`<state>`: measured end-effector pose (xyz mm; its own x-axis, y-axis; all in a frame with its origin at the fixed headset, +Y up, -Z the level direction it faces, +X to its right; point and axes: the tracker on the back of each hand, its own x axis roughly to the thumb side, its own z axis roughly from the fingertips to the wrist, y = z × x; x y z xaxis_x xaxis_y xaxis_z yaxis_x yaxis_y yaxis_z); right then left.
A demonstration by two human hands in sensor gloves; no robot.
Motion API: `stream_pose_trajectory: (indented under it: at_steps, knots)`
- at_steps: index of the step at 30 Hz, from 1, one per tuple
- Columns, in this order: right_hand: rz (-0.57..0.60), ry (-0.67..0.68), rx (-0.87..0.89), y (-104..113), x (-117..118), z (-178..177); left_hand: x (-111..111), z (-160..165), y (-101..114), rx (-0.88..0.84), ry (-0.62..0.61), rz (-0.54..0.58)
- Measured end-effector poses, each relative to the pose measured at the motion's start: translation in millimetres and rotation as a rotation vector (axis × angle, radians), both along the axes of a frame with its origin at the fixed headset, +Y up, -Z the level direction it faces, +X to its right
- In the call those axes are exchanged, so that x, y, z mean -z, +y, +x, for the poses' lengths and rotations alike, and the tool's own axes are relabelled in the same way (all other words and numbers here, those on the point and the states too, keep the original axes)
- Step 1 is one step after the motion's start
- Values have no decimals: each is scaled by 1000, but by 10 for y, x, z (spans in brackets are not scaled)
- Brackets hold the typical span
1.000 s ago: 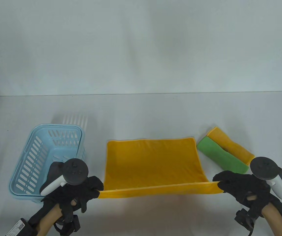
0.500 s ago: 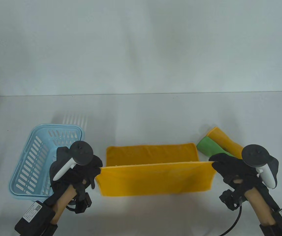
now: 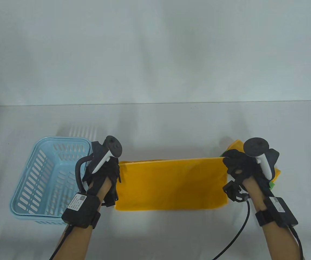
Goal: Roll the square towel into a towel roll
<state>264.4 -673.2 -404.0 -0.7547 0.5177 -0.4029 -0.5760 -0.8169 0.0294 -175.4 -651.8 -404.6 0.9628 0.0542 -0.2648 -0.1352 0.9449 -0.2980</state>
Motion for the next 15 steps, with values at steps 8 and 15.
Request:
stream_pose_trajectory:
  at_steps: [8, 15]
  knots:
    - [-28, -65, -278, -280, 255, -314, 330, 223, -449, 176, 50, 26]
    - [-44, -82, -424, -430, 348, -458, 433, 211, -744, 169, 79, 67]
